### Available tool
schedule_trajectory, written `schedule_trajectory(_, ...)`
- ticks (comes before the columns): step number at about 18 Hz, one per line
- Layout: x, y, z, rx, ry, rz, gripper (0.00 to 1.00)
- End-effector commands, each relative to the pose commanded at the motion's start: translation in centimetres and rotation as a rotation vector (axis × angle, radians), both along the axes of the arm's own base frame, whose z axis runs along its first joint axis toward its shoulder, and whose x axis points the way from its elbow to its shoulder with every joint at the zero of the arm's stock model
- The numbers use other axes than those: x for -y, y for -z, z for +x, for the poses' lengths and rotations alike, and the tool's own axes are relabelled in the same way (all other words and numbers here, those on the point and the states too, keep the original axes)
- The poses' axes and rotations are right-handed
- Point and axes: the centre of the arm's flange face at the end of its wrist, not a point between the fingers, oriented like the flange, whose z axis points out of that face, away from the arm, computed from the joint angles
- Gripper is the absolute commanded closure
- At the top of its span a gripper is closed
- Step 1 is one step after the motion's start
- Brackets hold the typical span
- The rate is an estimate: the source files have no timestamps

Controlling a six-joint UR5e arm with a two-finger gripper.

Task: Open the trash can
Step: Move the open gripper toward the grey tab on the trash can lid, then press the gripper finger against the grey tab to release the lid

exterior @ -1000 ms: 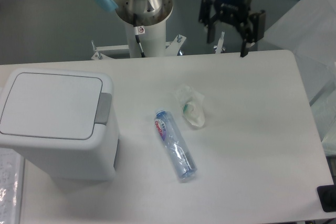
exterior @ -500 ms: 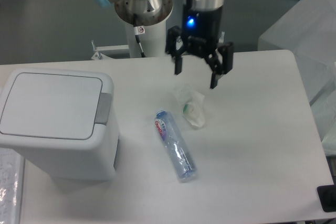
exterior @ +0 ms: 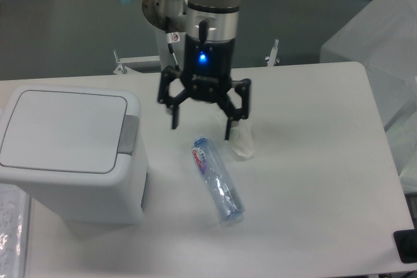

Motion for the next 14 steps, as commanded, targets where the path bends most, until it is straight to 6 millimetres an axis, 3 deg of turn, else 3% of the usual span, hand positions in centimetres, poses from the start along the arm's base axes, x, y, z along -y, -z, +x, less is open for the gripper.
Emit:
schedule_trajectory(3, -0.1, 0.3, 0.3, 0.061, -0.052, 0.005, 0.0)
schedule_trajectory(5, -0.6, 1.8, 1.6, 0.078, -0.03, -0.016, 0.0)
schedule_trajectory(14, -0.6, 2.8, 2.4, 0.097, -0.024, -0.03, 0.0)
